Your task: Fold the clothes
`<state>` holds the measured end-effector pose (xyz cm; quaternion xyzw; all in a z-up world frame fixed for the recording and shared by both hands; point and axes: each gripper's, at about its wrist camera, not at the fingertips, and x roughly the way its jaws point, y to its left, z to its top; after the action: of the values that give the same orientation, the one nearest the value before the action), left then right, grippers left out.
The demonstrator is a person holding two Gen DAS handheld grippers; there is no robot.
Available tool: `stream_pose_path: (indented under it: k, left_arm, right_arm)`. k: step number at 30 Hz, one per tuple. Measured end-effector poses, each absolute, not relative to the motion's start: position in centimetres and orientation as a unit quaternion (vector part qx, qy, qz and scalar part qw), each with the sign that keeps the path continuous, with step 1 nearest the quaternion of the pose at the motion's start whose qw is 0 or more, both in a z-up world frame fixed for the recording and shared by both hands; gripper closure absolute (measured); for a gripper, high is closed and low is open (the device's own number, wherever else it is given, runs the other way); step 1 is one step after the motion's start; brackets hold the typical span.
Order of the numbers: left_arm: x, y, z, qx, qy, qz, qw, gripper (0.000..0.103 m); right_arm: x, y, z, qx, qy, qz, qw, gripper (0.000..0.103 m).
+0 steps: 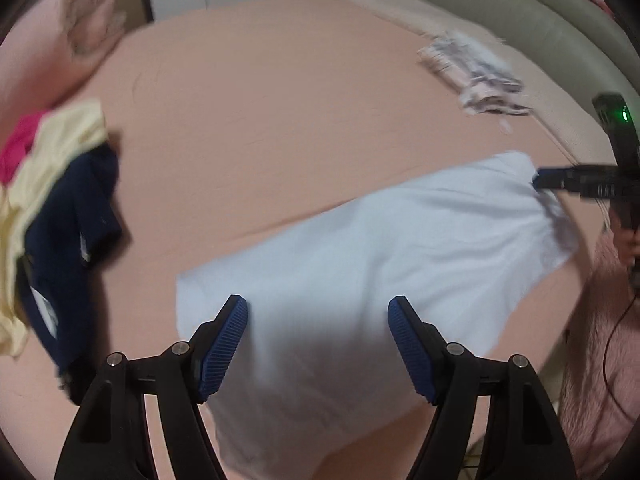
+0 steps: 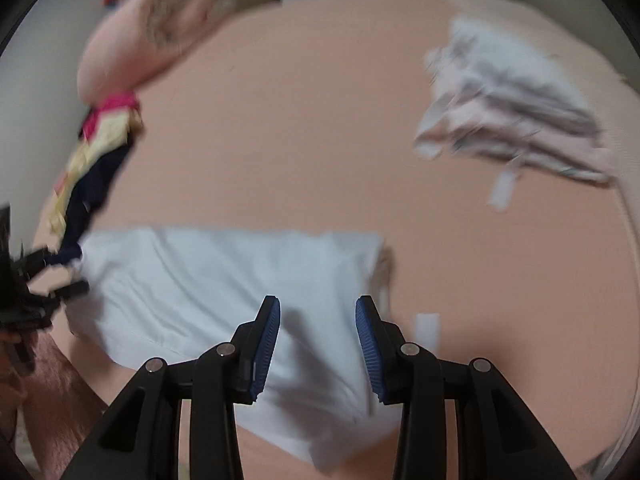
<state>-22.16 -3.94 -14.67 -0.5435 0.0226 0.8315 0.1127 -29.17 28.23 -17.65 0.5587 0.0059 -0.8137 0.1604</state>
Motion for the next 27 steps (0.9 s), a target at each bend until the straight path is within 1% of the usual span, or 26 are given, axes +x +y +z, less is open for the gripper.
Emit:
stream_pose_path:
  k: [1,2,5,6,9,13,15,17,20,21,25,26,27]
  left_arm:
    - [-22.6,-4.5,-15.5,-0.552,0.015,0.827,0.105,0.032]
    - [-23.0,-5.0,-16.0,-0.556,0.003,0.825,0.104,0.032]
    - [-23.8,-6.4,-16.4,-0.554,-0.049,0.824,0.111,0.032]
    - [-24.2,-6.7,-16.5,-0.553,-0.058,0.823,0.112,0.032]
    - [-25.6,-7.1,-16.9,-0.551,-0.058,0.826,0.103,0.032]
    - [-25.6,-5.8,-16.0,-0.556,-0.023,0.825,0.099,0.032]
    - [-24.6,-4.9,-14.6,-0.545,0.0,0.832,0.105,0.032]
    - [-22.7,-4.0,-13.4,-0.525,0.023,0.844,0.108,0.031]
    - [-21.1,-3.2,-14.3,-0.549,0.052,0.829,0.092,0.031]
    - [-20.2,-3.5,-14.8,-0.561,0.05,0.821,0.095,0.031]
    - [-17.4,-5.2,-15.1,-0.582,0.066,0.803,0.11,0.03]
    - [-17.2,-5.7,-14.6,-0.579,0.059,0.807,0.107,0.03]
    - [-17.0,-6.2,-14.1,-0.575,0.051,0.81,0.104,0.031]
  right_arm:
    - [-29.6,27.7,-18.4,0.567,0.02,-0.81,0.149,0.064]
    - [-30.2,27.7,-18.8,0.563,0.016,-0.813,0.147,0.064]
    - [-32.4,28.1,-19.5,0.56,-0.015,-0.816,0.142,0.064]
    - [-33.2,28.3,-19.7,0.563,-0.026,-0.814,0.14,0.064]
    - [-35.4,27.8,-20.7,0.566,-0.025,-0.814,0.132,0.064]
    - [-37.6,27.0,-21.0,0.568,-0.017,-0.814,0.121,0.064]
    - [-37.3,27.2,-19.4,0.56,-0.027,-0.82,0.114,0.064]
    - [-35.3,26.7,-17.2,0.531,-0.023,-0.837,0.131,0.064]
    - [-31.7,24.8,-15.2,0.507,0.008,-0.844,0.173,0.064]
    - [-30.6,24.2,-15.5,0.513,0.028,-0.837,0.189,0.064]
    - [-28.5,24.8,-19.5,0.54,0.111,-0.819,0.161,0.065]
    - [-28.2,25.9,-19.4,0.534,0.094,-0.823,0.167,0.065]
    - [-28.2,26.6,-19.3,0.538,0.091,-0.824,0.153,0.065]
